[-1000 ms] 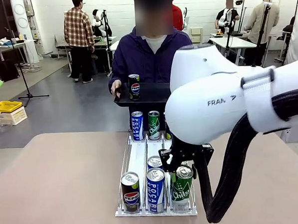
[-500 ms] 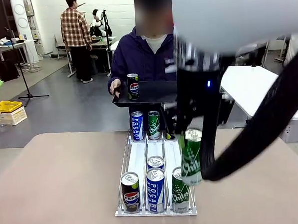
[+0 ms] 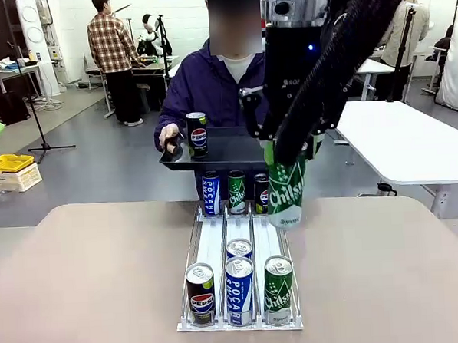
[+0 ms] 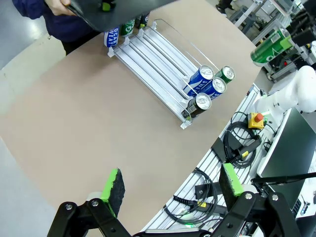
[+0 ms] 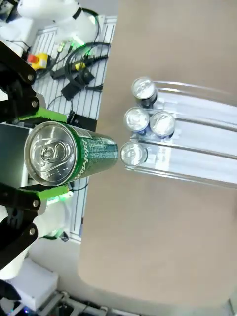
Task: Retrieve and hand over the desired beverage to the person.
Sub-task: Pick up another can of the same type that the person held from the Automatic Can Dispenser, then place the picked can on the Handle tray extended by the person.
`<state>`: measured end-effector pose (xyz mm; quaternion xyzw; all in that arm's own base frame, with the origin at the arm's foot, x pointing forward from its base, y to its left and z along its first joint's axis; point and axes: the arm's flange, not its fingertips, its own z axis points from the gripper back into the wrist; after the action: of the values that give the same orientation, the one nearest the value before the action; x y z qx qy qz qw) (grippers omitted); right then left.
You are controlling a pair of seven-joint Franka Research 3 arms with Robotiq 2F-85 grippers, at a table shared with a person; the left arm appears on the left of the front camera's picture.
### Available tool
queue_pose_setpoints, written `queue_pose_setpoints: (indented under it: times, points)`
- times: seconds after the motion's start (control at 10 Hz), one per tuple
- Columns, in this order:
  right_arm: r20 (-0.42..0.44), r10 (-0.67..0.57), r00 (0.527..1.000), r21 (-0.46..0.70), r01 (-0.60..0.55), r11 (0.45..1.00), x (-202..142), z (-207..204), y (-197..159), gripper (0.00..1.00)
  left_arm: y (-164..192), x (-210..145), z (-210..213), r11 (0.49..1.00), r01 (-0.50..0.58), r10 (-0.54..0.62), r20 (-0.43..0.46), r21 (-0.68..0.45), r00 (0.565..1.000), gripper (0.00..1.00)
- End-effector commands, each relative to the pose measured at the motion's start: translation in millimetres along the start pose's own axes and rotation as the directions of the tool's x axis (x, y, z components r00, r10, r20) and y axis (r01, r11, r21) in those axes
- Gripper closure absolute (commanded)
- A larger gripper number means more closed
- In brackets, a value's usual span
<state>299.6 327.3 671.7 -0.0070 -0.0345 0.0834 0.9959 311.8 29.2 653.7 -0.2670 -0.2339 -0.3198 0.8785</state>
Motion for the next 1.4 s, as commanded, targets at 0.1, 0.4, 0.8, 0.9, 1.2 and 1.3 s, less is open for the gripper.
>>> queue_pose_setpoints:
  times: [0.1,0.4,0.8,0.9,1.2,1.3]
  points:
    - [0.026,0.046,0.999,-0.019,-0.046,0.999,4.6,10.1,4.7,0.51,1.1,-0.1,0.9,1.000,0.010,-0.009,0.011,-0.014,1.000,0.00]
    - [0.001,0.003,1.000,0.011,-0.003,1.000,6.9,3.7,0.8,0.51,1.1,-0.1,0.9,1.000,0.010,-0.009,0.011,-0.014,1.000,0.00]
    - [0.001,0.003,1.000,0.011,-0.003,1.000,6.9,3.7,0.8,0.51,1.1,-0.1,0.9,1.000,0.010,-0.009,0.011,-0.014,1.000,0.00]
    - [0.001,0.003,1.000,0.011,-0.003,1.000,6.9,3.7,0.8,0.51,1.1,-0.1,0.9,1.000,0.010,-0.009,0.011,-0.014,1.000,0.00]
    - [0.001,0.003,1.000,0.011,-0.003,1.000,6.9,3.7,0.8,0.51,1.1,-0.1,0.9,1.000,0.010,-0.009,0.011,-0.014,1.000,0.00]
    - [0.001,0.003,1.000,0.011,-0.003,1.000,6.9,3.7,0.8,0.51,1.1,-0.1,0.9,1.000,0.010,-0.009,0.011,-0.014,1.000,0.00]
